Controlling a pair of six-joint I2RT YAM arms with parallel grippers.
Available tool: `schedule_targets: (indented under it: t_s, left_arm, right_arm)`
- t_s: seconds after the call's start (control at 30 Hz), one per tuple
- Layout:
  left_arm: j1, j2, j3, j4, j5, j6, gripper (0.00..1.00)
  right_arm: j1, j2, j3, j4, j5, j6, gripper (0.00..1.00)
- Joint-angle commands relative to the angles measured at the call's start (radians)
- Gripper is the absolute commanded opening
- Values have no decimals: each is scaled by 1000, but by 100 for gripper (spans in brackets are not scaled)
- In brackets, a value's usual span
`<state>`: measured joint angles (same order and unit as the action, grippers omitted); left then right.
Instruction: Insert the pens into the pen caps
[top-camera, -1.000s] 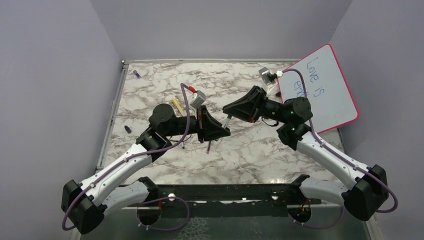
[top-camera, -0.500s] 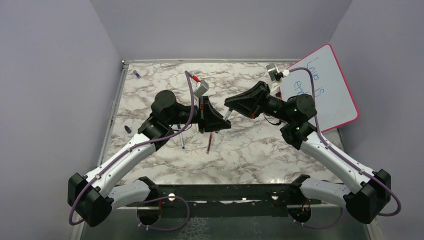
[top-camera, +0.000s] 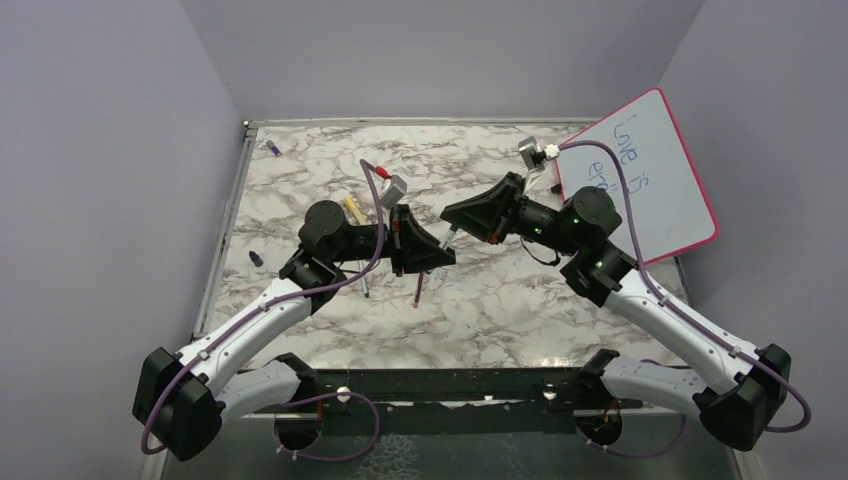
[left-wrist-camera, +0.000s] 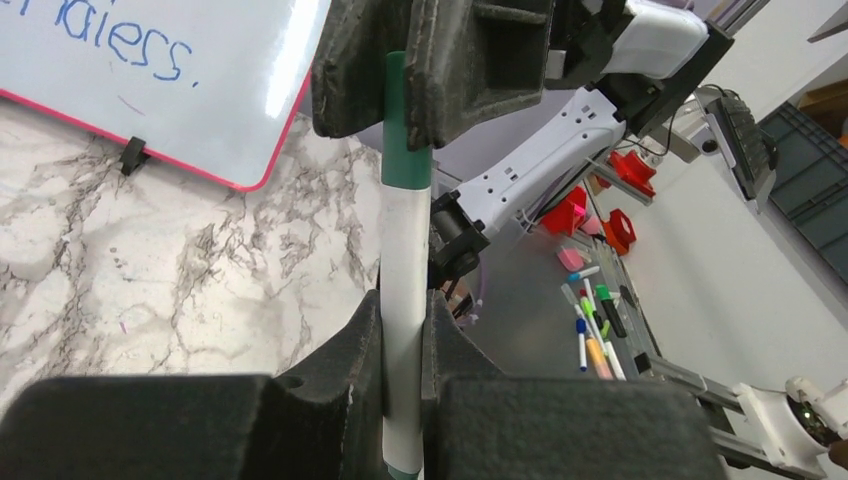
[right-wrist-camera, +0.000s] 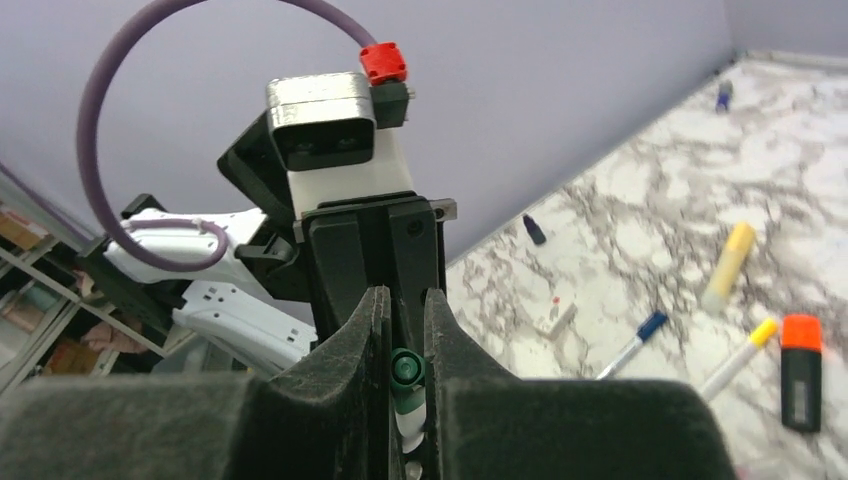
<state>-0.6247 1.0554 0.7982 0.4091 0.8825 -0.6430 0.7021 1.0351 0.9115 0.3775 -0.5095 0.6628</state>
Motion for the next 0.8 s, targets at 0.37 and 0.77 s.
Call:
schedule_targets:
  t_s: [0.37,0.77]
  left_arm:
    - [56,-24,-309,14,-300,0,1]
    - [-51,388,-80,-264,-800,-11,9]
  right_arm:
    - [56,-47,91,-375,410,-24,66]
    - [54,-92,38,-567,568,-9,66]
